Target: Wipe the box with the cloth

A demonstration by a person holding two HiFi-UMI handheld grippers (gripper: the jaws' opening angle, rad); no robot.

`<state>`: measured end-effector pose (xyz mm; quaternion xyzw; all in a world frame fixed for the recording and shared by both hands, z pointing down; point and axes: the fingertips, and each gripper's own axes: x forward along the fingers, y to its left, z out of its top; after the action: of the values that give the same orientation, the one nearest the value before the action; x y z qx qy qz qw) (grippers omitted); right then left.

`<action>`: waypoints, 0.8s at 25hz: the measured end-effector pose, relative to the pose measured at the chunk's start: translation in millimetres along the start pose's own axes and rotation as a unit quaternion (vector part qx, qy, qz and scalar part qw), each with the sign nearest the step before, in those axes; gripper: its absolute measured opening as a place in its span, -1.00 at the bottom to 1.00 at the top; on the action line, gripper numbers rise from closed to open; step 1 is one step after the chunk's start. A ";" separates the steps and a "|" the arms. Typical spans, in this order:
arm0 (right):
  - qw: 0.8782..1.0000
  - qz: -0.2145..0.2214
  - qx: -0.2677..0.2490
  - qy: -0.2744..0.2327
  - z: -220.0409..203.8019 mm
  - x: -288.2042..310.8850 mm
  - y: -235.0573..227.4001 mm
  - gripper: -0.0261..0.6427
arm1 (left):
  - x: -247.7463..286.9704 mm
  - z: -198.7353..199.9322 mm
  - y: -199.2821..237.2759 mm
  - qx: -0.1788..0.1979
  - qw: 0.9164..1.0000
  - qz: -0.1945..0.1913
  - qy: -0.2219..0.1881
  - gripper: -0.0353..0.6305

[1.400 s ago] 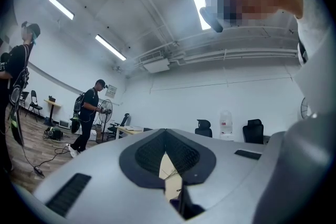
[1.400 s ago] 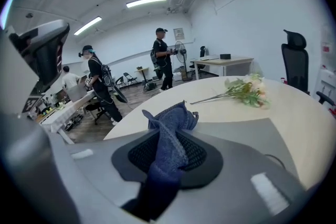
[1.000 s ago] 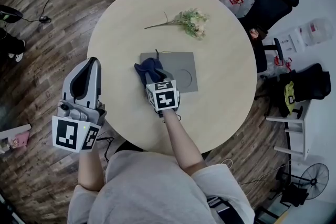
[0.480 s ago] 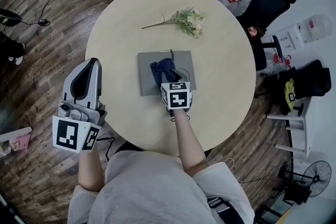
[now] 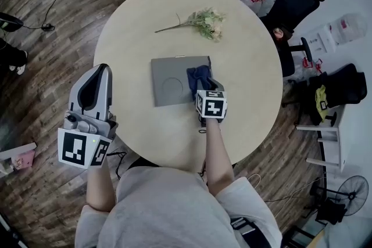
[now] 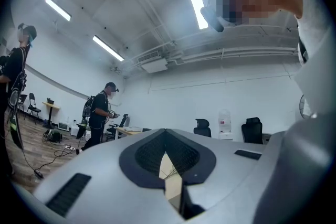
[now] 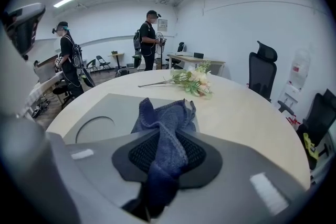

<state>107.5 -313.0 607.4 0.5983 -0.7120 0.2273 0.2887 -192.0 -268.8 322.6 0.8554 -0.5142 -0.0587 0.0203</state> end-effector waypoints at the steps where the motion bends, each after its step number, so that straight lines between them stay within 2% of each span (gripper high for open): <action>1: 1.000 -0.003 0.001 0.000 -0.5 -0.7 -3.1 -0.64 | 0.7 0.2 -0.4 0.000 1.000 -0.001 0.000 -0.87; 8: 1.000 -0.022 0.003 0.000 -5.1 -8.8 -22.5 -0.64 | 0.4 0.2 3.9 0.002 1.000 0.002 0.002 -0.87; 13: 0.999 -0.021 0.024 -0.005 -6.0 -12.7 -29.2 -0.64 | -2.0 1.3 6.1 0.003 1.000 0.004 0.002 -0.87; 18: 0.998 -0.053 0.026 -0.002 -13.5 -21.5 -51.1 -0.64 | -5.2 0.7 8.5 0.001 1.000 0.008 0.000 -0.87; 20: 0.998 -0.051 0.027 0.001 -15.9 -20.4 -52.7 -0.64 | -5.0 -0.6 9.5 -0.004 1.000 0.009 -0.002 -0.87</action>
<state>163.9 -297.1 603.9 0.6414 -0.6736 0.2320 0.2846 -202.6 -268.8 324.5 0.8508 -0.5213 -0.0623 0.0235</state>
